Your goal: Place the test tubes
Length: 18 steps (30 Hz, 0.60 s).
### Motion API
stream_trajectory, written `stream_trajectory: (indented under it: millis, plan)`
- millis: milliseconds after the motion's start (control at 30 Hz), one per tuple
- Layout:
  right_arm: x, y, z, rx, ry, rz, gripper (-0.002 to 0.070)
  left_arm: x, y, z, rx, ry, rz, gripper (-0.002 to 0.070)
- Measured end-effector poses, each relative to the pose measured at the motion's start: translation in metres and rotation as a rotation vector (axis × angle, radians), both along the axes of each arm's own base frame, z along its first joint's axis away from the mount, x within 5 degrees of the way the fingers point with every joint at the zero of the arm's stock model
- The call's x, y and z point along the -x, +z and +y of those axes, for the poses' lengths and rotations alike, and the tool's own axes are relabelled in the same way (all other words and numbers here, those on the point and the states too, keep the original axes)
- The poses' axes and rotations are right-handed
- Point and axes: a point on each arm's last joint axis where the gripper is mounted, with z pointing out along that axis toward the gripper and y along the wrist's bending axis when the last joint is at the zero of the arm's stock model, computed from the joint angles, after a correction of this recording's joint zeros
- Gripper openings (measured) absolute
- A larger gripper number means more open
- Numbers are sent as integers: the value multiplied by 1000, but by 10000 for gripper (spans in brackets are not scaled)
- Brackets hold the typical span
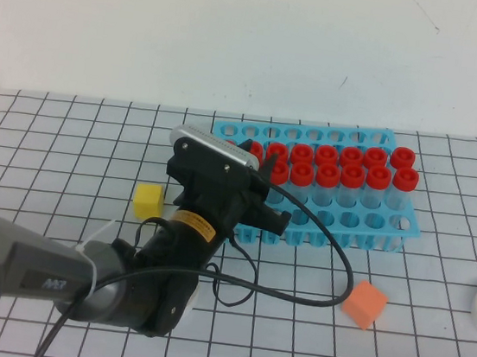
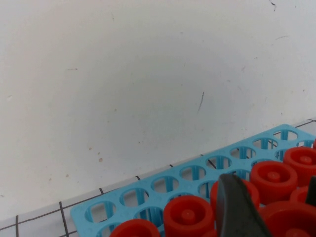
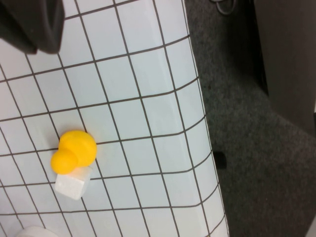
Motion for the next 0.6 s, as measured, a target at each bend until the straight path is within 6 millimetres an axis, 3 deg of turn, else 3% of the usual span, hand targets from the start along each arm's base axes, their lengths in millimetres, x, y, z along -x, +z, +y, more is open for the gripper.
stream_trajectory:
  millis: [600]
  plan:
    - [0, 0, 0, 0, 0, 0, -1, 0, -8, -1, 14, -10, 17, 251]
